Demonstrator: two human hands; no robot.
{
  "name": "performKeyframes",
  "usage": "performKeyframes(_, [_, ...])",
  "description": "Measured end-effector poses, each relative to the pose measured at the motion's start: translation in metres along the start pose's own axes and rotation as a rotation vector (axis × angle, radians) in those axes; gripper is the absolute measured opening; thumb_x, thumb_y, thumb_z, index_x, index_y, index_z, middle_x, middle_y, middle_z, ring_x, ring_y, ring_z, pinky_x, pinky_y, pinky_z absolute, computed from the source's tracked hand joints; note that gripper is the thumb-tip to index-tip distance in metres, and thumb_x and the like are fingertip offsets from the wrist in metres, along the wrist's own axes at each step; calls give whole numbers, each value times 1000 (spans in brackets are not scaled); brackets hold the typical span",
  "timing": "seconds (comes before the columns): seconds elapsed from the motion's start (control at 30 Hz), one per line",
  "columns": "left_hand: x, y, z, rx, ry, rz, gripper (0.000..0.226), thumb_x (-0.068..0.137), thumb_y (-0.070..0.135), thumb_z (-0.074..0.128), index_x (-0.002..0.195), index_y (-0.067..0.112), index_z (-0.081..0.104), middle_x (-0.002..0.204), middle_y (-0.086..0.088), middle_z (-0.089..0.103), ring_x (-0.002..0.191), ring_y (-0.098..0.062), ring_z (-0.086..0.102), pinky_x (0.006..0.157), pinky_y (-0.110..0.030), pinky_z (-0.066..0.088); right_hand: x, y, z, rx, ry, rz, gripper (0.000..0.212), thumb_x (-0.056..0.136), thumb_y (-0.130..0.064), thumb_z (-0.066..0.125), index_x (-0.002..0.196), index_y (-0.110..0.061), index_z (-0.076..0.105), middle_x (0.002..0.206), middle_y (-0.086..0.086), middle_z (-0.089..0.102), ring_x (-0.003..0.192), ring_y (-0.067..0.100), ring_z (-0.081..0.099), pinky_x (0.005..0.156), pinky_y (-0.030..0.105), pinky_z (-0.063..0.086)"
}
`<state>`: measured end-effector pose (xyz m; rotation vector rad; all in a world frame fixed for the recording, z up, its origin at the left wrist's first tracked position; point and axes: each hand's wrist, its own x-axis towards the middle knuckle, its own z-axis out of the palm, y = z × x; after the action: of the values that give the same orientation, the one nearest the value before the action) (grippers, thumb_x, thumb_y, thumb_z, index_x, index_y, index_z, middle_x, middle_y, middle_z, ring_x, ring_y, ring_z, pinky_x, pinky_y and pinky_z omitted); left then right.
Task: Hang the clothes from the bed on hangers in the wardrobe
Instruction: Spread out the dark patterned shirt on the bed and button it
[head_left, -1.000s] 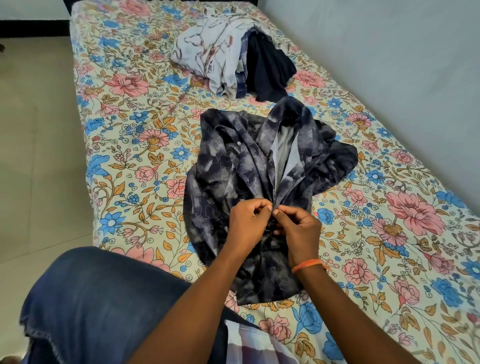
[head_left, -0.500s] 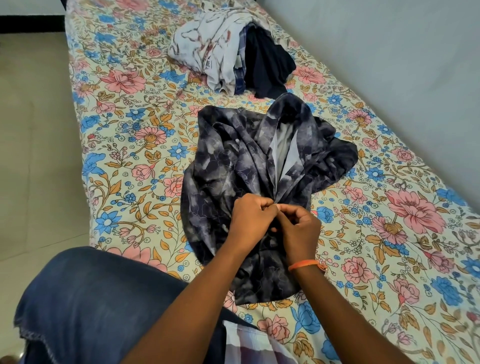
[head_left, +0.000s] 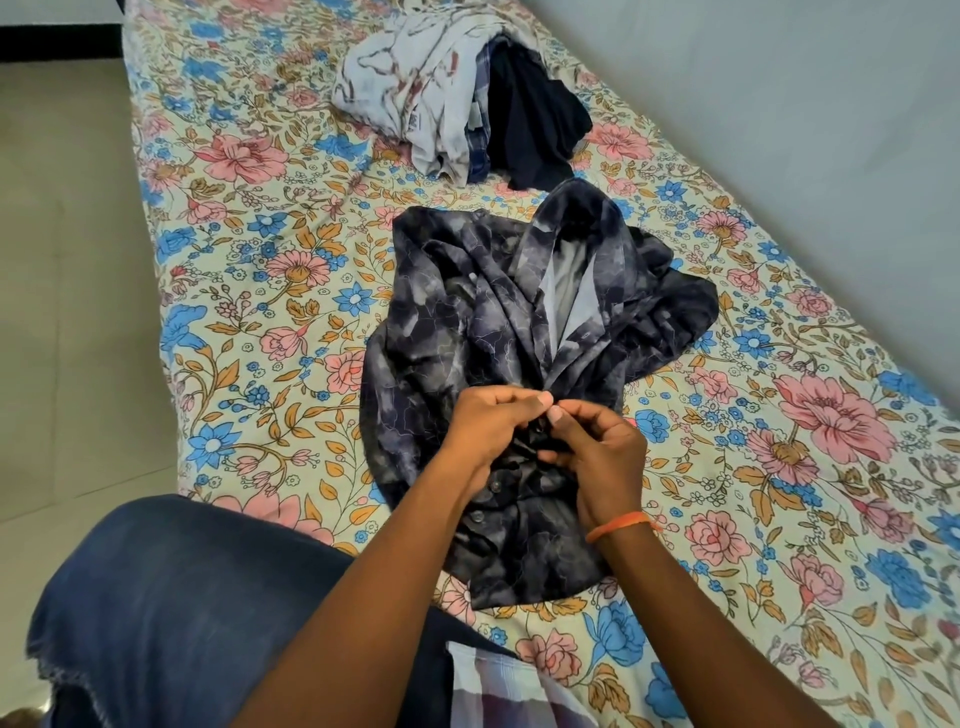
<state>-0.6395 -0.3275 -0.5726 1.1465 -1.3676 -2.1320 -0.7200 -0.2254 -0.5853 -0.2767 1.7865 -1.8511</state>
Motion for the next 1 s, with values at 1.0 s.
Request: performKeyframes(1.0, [7, -15, 1, -81, -17, -31, 8, 91, 7, 67, 85, 10, 72, 85, -5, 73, 88, -14, 68, 90, -28, 53, 2, -17, 3, -207, -55, 31, 3, 88, -14, 73, 86, -11, 74, 78, 7, 73, 68, 13, 66, 58, 28, 57])
